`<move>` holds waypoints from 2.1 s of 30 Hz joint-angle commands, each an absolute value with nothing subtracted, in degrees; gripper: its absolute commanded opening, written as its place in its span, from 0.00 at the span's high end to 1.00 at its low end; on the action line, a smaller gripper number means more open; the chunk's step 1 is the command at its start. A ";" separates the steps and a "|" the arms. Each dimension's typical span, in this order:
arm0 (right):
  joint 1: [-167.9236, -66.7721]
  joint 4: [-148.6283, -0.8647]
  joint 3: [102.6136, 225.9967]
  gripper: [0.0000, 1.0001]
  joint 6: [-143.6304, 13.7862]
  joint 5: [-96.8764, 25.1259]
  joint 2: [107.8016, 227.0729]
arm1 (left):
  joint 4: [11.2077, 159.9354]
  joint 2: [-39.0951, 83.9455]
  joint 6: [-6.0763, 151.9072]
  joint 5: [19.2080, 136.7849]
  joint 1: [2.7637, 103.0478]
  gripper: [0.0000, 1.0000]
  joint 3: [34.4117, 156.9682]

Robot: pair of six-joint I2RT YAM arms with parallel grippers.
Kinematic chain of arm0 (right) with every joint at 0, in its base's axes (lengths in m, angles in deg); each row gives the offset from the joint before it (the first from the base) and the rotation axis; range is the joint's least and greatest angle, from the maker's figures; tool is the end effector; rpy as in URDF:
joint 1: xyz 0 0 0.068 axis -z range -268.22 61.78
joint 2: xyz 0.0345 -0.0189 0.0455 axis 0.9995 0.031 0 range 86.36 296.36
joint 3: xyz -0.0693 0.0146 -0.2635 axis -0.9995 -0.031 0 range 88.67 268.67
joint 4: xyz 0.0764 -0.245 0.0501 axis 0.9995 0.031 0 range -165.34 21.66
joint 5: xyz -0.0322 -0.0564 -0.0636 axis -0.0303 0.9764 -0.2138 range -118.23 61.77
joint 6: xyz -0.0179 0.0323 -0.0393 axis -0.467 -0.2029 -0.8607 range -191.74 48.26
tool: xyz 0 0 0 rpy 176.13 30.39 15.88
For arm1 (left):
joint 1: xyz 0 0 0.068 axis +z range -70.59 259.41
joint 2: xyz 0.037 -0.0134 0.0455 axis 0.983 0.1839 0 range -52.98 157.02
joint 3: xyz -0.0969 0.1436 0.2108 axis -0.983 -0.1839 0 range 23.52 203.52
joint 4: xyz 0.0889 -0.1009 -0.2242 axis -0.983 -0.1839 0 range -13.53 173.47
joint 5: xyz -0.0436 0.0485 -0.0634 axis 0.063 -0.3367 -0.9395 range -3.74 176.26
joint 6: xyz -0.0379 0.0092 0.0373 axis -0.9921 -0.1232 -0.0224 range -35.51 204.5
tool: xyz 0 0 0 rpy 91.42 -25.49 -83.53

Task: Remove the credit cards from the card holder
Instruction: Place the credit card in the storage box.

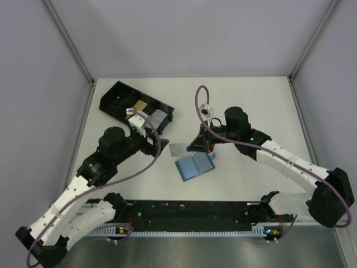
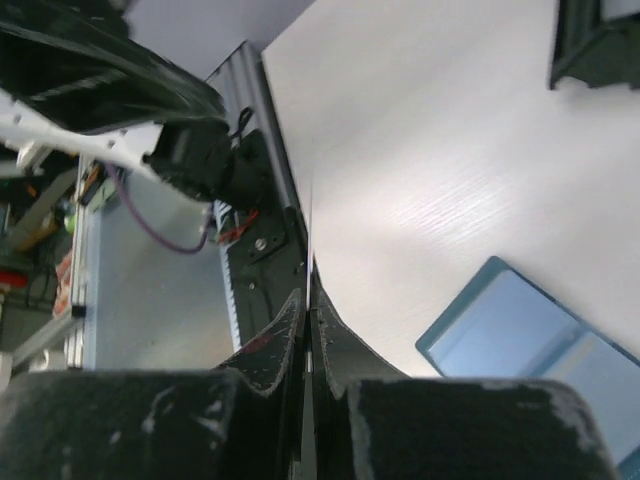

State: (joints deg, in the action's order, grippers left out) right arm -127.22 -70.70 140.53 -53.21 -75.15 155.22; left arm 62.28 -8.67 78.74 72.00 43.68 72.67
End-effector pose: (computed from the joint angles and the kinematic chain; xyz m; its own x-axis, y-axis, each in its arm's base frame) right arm 0.1920 0.1888 0.3093 -0.5759 -0.1872 -0.7958 -0.8168 0.1719 0.5507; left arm 0.1363 -0.1089 0.3478 -0.3034 0.0985 -0.9478 0.7310 0.6621 -0.1652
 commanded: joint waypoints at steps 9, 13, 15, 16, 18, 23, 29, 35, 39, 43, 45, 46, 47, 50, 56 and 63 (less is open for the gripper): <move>-128.04 -84.99 149.49 1.00 -19.37 -40.10 171.95 | 69.22 -17.47 66.76 117.92 44.95 0.11 69.41; -128.21 -93.77 148.71 1.00 -11.64 -42.29 173.98 | 74.75 -18.44 54.30 108.87 45.04 0.11 63.00; -128.39 -99.22 145.90 1.00 -8.39 -43.17 173.55 | 80.72 -17.74 49.19 104.12 44.95 0.12 59.57; -128.39 -101.77 144.76 1.00 -6.63 -43.78 173.28 | 83.01 -17.13 46.99 102.27 45.04 0.12 58.34; -128.91 -105.99 143.00 1.00 -4.42 -44.84 172.76 | 88.28 -15.20 43.20 98.06 45.04 0.12 56.23; -130.58 -114.17 138.95 1.00 0.15 -45.81 172.14 | 96.98 -11.24 38.62 91.19 45.13 0.14 54.46; -131.64 -123.41 134.47 1.00 5.25 -45.81 172.14 | 98.33 -8.07 35.28 91.09 45.30 0.18 54.19; -131.99 -129.04 131.65 1.00 7.71 -44.85 171.87 | 96.12 -5.35 27.73 92.94 45.65 0.22 53.67; -131.99 -130.45 130.95 1.00 8.42 -44.58 171.87 | 97.08 -4.47 25.35 93.46 45.83 0.26 53.05; -132.25 -130.80 130.95 1.00 8.33 -45.02 172.05 | 102.53 -4.99 24.38 93.38 46.01 0.38 51.30; -132.34 -130.80 130.60 1.00 8.42 -44.93 172.22 | 104.38 -5.08 24.29 93.64 46.01 0.52 50.86; -132.26 -130.97 130.33 1.00 8.51 -44.76 172.05 | 104.73 -5.08 24.20 93.81 46.18 0.61 50.85; -132.25 -131.24 130.07 1.00 8.51 -44.58 172.14 | 104.91 -5.17 24.12 93.90 46.27 0.74 50.77; -132.25 -131.50 129.28 1.00 8.25 -44.23 172.14 | 105.26 -4.99 23.68 94.17 46.80 1.00 50.50; -128.13 -131.34 123.67 0.59 5.88 -43.62 169.86 | 102.81 -1.93 22.62 90.66 52.94 1.00 51.82; -123.29 -109.04 121.37 0.30 -10.27 -42.39 157.66 | 101.66 9.23 23.67 87.40 61.29 1.00 57.78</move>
State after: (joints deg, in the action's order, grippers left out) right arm -124.41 -120.60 120.57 1.56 -44.09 166.58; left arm 101.03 4.32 22.67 89.35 58.32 52.51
